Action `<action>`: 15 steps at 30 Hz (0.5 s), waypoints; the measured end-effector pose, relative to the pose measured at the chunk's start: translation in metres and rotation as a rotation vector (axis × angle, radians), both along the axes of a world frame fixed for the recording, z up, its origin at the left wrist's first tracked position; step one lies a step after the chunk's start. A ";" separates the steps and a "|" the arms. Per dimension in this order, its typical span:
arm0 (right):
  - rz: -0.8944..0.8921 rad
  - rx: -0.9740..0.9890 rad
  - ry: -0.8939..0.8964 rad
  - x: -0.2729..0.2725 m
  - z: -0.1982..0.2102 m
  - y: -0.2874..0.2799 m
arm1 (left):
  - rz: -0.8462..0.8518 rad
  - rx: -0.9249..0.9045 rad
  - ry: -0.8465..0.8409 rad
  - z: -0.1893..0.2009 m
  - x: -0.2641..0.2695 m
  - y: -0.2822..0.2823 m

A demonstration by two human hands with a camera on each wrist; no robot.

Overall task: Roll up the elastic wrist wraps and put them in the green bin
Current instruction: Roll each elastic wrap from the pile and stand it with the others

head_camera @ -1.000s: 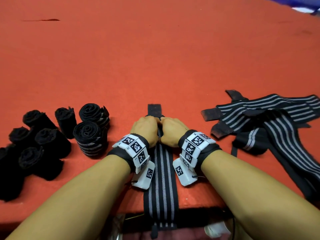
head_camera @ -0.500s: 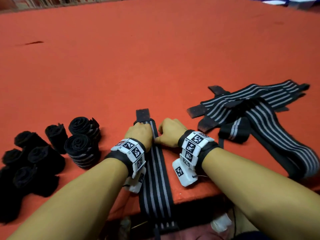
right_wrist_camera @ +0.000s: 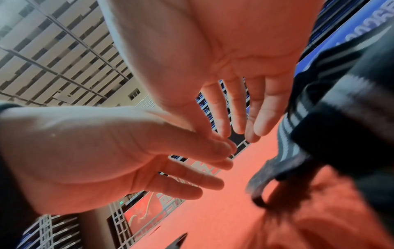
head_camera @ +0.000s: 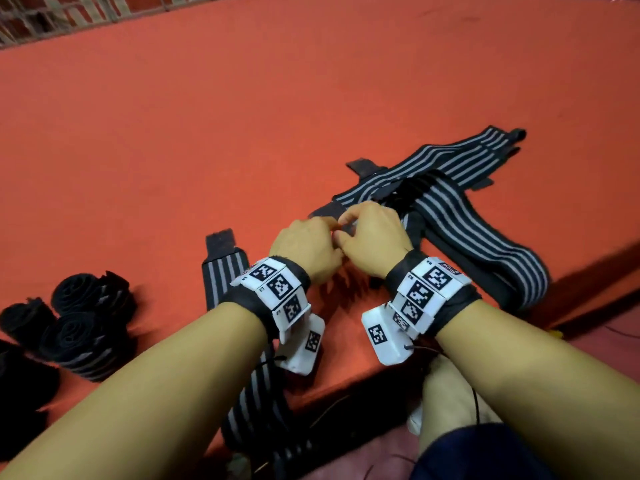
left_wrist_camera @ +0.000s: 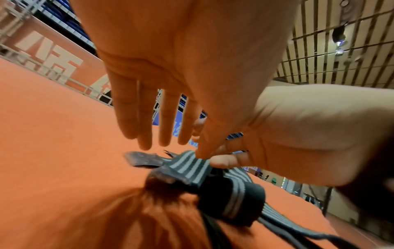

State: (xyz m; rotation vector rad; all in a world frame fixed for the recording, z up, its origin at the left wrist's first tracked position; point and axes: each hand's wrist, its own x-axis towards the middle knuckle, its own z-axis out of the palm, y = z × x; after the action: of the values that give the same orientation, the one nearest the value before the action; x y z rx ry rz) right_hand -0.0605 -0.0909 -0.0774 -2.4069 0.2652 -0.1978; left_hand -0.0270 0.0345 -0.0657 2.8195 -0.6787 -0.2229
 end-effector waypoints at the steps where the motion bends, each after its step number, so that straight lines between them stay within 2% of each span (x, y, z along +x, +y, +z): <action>1: -0.037 -0.001 -0.039 -0.001 0.001 -0.012 | -0.019 -0.036 -0.009 0.002 0.000 -0.011; 3: -0.093 -0.037 -0.089 0.000 0.001 -0.037 | -0.048 -0.103 -0.025 0.004 0.000 -0.034; 6: -0.107 -0.112 -0.049 0.005 0.000 -0.069 | -0.058 -0.157 -0.006 0.003 0.002 -0.067; 11: -0.006 -0.173 0.131 0.017 -0.009 -0.095 | -0.104 -0.124 0.094 -0.014 0.012 -0.101; 15: 0.051 -0.208 0.141 0.026 -0.016 -0.106 | -0.145 -0.083 0.116 -0.025 0.019 -0.107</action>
State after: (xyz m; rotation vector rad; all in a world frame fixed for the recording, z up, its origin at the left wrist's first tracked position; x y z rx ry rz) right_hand -0.0347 -0.1968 -0.0934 -2.6356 0.2583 -0.0336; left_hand -0.0085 -0.0726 -0.0908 2.6574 -0.8466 -0.3711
